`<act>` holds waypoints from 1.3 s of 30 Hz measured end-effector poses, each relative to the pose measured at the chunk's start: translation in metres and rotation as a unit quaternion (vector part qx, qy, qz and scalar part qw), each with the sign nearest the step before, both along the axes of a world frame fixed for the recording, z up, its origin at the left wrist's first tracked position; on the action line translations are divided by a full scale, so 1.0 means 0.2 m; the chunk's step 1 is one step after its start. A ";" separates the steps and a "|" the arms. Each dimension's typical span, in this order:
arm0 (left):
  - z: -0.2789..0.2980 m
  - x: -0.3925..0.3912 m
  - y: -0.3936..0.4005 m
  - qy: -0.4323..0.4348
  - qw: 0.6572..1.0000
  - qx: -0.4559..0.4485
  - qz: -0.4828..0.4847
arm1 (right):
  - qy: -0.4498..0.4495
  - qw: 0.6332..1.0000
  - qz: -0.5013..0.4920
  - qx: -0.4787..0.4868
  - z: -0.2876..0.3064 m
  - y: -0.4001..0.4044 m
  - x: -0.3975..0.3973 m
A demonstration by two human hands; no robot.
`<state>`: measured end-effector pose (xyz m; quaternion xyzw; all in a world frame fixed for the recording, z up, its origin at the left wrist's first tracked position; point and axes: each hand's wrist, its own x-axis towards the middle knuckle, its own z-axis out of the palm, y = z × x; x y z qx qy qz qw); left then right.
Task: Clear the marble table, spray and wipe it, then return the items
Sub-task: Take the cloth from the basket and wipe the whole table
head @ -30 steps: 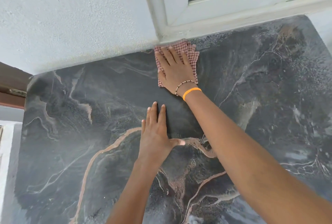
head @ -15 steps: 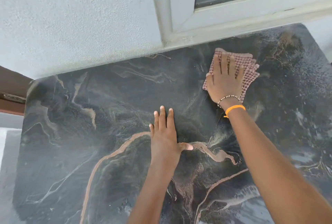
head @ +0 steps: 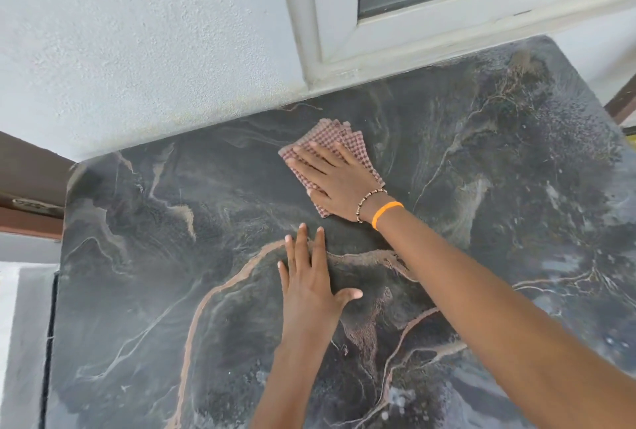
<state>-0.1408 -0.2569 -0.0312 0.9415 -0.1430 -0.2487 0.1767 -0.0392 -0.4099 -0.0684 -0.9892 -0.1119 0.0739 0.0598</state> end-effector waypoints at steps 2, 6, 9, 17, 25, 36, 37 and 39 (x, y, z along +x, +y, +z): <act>0.00 0.01 -0.01 0.026 0.999 0.016 -0.015 | 0.002 0.997 -0.083 0.005 0.01 -0.18 -0.10; 0.00 0.02 -0.01 0.047 0.997 0.051 -0.039 | 0.022 0.957 -0.289 -0.010 0.00 -0.55 -0.36; -0.01 0.02 -0.02 0.041 0.997 0.051 -0.042 | 0.031 0.899 -0.437 0.019 0.01 -0.58 -0.57; -0.03 -0.01 0.03 -0.018 0.998 0.009 -0.062 | 0.030 0.916 -0.400 0.017 0.03 0.01 -0.62; -0.08 -0.25 0.18 -0.092 0.991 -0.062 -0.072 | 0.025 0.989 -0.143 0.016 0.01 0.18 -0.78; -0.03 -0.27 -0.40 -0.074 0.986 -0.090 -0.120 | 0.038 0.969 -0.245 -0.007 0.00 -0.61 -1.05; -0.03 -0.26 -0.47 -0.074 0.986 -0.088 -0.123 | 0.039 0.965 -0.261 -0.006 0.00 -0.69 -1.06; -0.03 -0.25 -0.62 -0.069 0.986 -0.079 -0.127 | 0.045 0.955 -0.294 -0.003 -0.01 -0.88 -1.09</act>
